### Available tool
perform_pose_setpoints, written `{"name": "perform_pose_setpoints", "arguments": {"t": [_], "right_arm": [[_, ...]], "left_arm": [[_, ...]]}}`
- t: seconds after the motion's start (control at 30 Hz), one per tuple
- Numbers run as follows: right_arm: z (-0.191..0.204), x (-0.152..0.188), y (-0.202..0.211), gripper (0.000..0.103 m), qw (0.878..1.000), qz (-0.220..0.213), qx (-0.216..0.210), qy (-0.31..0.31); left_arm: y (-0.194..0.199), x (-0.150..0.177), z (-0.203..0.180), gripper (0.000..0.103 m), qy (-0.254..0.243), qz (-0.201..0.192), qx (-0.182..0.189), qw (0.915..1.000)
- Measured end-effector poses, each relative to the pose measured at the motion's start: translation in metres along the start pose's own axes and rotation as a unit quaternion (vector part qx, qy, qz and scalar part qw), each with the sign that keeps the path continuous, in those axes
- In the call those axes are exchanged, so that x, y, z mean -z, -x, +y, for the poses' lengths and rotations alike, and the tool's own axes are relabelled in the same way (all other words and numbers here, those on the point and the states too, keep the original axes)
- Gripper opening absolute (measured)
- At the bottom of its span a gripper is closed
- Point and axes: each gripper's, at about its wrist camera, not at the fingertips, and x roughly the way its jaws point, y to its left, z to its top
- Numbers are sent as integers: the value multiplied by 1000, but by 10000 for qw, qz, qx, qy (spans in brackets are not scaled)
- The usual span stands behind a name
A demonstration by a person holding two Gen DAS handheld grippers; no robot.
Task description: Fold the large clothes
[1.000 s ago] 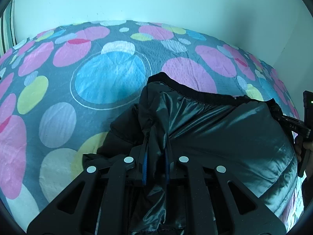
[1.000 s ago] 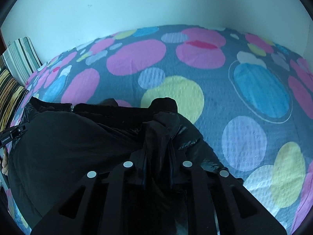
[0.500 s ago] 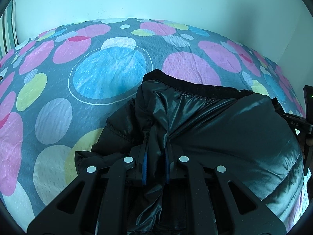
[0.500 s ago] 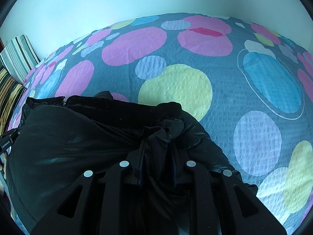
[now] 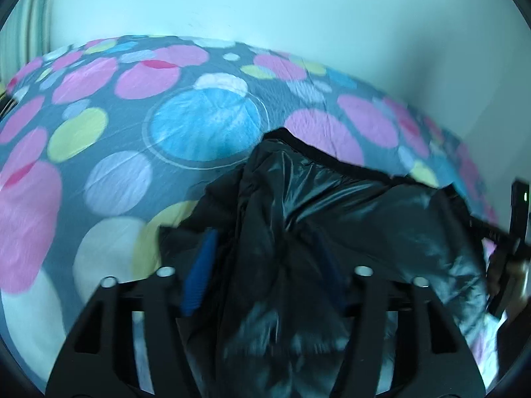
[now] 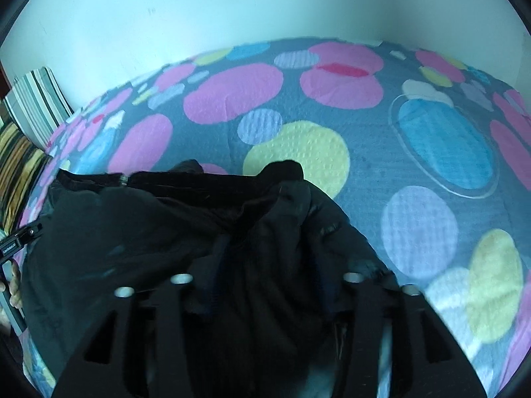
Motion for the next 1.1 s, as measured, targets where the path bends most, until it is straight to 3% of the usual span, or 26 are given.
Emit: {"name": "perform_pose_setpoints", "arguments": {"t": [0.03,0.17,0.37,0.63,0.83,0.87,1.0,1.1], "right_arm": [[0,4,9,68,10000,-82,-9,-27],[-1,34,51,69,9995,-296,12,-122],[-17,89,84,70,9980,-290,-44,-556],[-28,119,83,73,9945,-166,-288,-995],[-38,123,58,77,9840,73,-856,-1559],[-40,124,53,77,9809,121,-971,-1679],[-40,125,46,76,9781,175,-1162,-1719],[-37,124,45,63,9769,149,-1237,-1737]], "left_arm": [[7,3,2,68,65,-44,13,10000],[34,29,10,81,433,-49,240,9988],[51,70,11,85,465,49,149,9988],[48,89,6,91,412,238,471,9978],[30,88,-5,92,293,381,683,9965],[28,87,-5,91,287,389,701,9964],[26,90,-11,72,175,383,733,9964],[29,92,-14,60,111,326,746,9966]]}}
